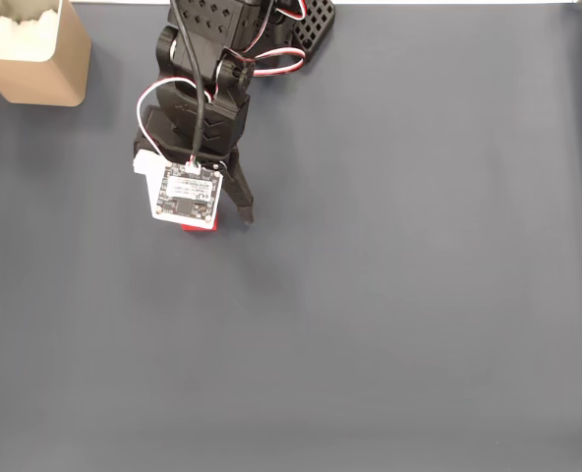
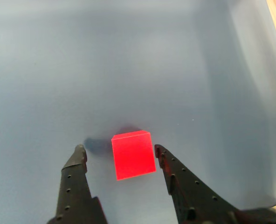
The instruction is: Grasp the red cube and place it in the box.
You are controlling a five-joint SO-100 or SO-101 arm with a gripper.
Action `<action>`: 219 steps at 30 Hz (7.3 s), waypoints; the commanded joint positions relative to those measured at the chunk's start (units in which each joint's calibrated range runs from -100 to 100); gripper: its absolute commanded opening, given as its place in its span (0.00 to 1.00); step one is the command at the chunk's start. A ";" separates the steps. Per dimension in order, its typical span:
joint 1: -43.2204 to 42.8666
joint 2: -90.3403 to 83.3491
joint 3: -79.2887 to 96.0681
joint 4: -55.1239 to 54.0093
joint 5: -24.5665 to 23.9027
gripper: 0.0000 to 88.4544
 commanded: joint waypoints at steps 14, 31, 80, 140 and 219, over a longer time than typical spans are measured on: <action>-1.20 1.05 -0.96 -1.73 -1.03 0.35; -1.42 0.45 -0.96 -1.73 0.39 0.07; 13.93 -14.20 -28.97 37.29 -11.67 0.00; 48.37 -2.24 -46.94 32.95 -16.65 0.00; 50.86 -7.70 -36.91 26.80 -16.31 0.42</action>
